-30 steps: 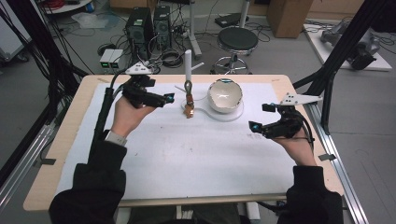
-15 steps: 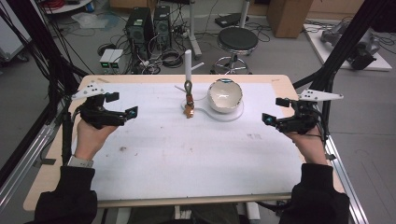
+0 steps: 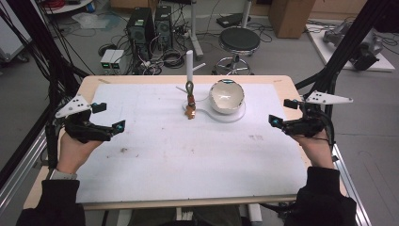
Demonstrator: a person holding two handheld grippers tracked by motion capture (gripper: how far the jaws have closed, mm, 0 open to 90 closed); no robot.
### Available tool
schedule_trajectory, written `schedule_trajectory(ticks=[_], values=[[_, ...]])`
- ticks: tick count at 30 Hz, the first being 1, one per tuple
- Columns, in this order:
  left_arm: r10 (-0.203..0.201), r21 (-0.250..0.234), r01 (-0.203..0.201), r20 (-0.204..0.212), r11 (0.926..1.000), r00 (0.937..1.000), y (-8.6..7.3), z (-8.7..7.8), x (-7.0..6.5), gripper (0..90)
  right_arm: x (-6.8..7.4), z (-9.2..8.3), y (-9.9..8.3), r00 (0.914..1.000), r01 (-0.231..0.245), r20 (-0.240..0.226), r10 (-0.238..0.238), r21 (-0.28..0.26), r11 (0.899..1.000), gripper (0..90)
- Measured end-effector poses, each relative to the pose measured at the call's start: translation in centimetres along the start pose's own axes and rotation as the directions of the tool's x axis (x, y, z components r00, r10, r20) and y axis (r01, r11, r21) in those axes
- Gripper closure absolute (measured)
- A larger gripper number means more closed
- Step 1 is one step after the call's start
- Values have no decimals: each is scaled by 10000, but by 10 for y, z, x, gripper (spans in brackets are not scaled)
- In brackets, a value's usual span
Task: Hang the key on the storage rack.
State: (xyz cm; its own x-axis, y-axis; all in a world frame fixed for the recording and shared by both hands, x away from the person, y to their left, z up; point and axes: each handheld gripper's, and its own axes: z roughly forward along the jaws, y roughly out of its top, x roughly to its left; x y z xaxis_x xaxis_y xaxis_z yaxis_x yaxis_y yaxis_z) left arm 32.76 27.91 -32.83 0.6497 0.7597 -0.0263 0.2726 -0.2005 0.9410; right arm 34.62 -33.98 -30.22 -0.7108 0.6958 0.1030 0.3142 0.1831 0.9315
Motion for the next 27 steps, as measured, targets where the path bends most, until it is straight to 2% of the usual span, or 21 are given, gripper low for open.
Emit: schedule_trajectory(ticks=[3,8,18,20,22,24,27], values=[[-297,362,290,192,9989,9994,-6,2,7,17,-1,3,-1,9999,60,88,-62,244,9997,7],[-366,515,364,21,9980,9993,-9,4,9,17,-1,4,-2,9999,14,101,-16,266,9996,8],[-405,420,404,6,9983,9992,-10,4,8,17,-2,2,-2,9999,-46,144,44,113,9999,8],[-424,399,421,67,9983,9991,-10,4,8,17,-1,3,-2,9999,-79,117,78,143,9999,7],[-613,181,607,343,9980,9975,-8,3,7,17,-1,4,-2,9999,-56,111,54,171,9998,8],[-560,53,558,416,9984,9976,-7,3,5,17,-1,5,-2,10000,-5,80,3,212,9998,8],[-531,109,527,485,9986,9974,-6,5,3,17,0,5,-2,10000,11,65,-12,216,9998,7]])
